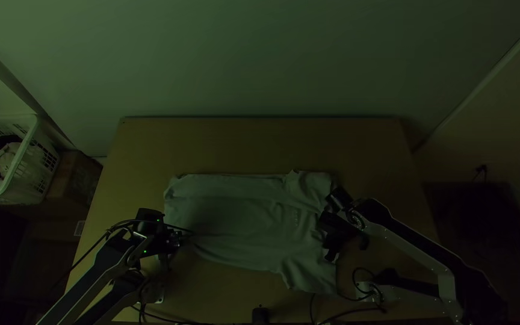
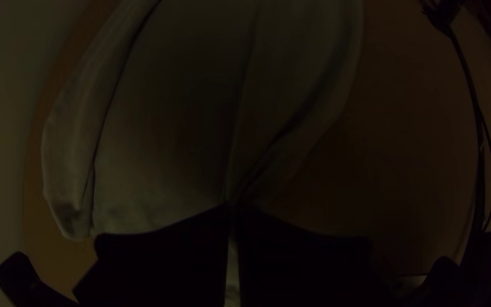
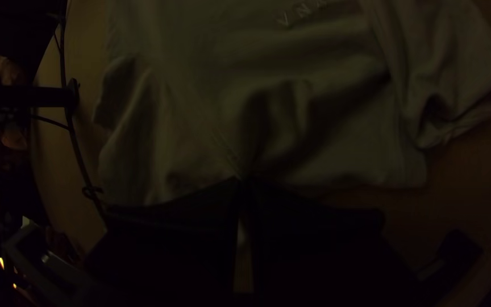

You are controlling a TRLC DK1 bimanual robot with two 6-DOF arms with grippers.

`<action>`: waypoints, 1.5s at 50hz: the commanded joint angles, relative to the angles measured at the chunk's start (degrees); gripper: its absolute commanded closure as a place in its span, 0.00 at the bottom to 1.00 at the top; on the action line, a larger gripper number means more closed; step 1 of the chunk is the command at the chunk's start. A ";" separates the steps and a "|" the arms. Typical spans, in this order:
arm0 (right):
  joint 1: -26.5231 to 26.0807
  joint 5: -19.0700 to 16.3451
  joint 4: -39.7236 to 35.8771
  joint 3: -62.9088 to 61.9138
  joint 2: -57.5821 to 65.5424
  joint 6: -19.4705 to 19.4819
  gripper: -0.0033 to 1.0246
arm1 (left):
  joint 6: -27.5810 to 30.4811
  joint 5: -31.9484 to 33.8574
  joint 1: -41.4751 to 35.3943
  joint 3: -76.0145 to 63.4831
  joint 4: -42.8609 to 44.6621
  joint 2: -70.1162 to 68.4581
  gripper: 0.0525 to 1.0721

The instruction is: Fold the t-shirt

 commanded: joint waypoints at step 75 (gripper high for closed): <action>-22.75 -9.66 -5.71 39.46 28.32 -3.88 0.97 | 6.45 15.40 19.20 32.20 10.54 40.07 0.97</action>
